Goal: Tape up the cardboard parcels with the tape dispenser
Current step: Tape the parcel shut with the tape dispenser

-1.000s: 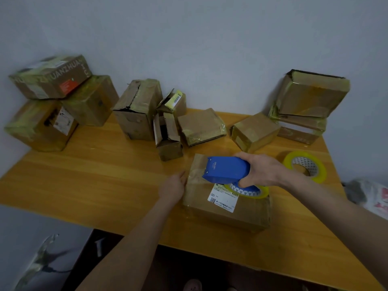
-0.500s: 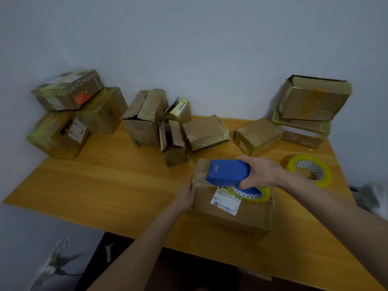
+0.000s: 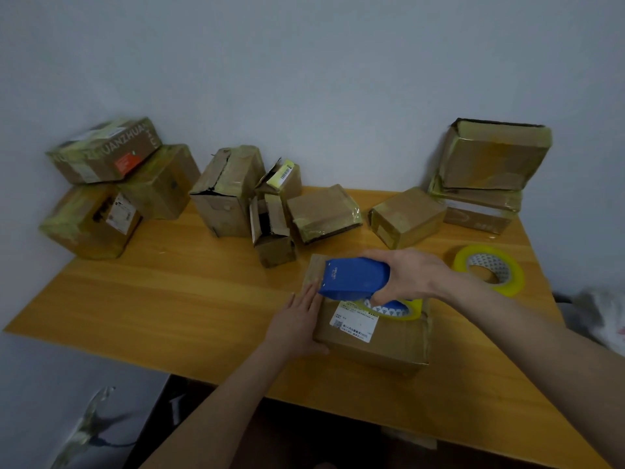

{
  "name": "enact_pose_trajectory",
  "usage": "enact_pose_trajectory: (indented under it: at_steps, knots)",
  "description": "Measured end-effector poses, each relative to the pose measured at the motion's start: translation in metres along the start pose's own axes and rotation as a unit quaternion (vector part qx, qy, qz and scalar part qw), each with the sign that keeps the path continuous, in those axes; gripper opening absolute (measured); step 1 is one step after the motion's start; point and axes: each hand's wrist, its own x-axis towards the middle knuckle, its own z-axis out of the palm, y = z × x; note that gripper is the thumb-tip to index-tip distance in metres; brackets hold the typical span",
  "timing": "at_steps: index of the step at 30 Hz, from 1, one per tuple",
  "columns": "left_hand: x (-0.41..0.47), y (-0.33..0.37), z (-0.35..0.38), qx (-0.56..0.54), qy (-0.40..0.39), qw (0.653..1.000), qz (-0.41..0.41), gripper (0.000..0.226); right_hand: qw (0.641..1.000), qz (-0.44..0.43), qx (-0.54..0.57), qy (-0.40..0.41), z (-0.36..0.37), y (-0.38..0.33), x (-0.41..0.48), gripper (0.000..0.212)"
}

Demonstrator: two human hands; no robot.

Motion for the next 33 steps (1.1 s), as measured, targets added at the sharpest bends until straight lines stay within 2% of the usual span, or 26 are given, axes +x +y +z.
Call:
enact_pose_trajectory:
  at_steps: [4, 11, 19, 23, 25, 28, 33]
  knots:
    - [-0.001, -0.005, -0.002, 0.009, -0.011, 1.000, 0.007, 0.124, 0.999, 0.014, -0.023, -0.021, -0.009, 0.012, -0.012, 0.071]
    - [-0.001, -0.004, -0.006, 0.023, -0.011, 1.000, 0.005, 0.123, 0.995, 0.071, 0.024, -0.064, -0.028, 0.066, -0.053, 0.066]
    - [0.008, 0.038, -0.018, 0.046, -0.023, 0.998, -0.023, 0.125, 0.986, 0.100, -0.099, -0.091, -0.010, 0.065, -0.056, 0.078]
    - [0.021, 0.076, -0.009, 0.027, -0.027, 0.997, 0.068, 0.127, 0.981, 0.096, -0.143, -0.088, -0.011, 0.061, -0.056, 0.079]
    - [0.024, 0.084, -0.003, 0.034, -0.025, 0.996, 0.076, 0.125, 0.981, 0.093, -0.152, -0.072, -0.009, 0.056, -0.055, 0.072]
    - [0.024, 0.082, 0.002, 0.051, -0.025, 0.996, 0.071, 0.124, 0.984, 0.089, -0.146, -0.057, -0.005, 0.054, -0.052, 0.067]
    - [0.024, 0.081, 0.000, 0.050, -0.034, 0.996, 0.071, 0.123, 0.993, 0.079, -0.056, -0.061, -0.007, 0.070, -0.060, 0.076]
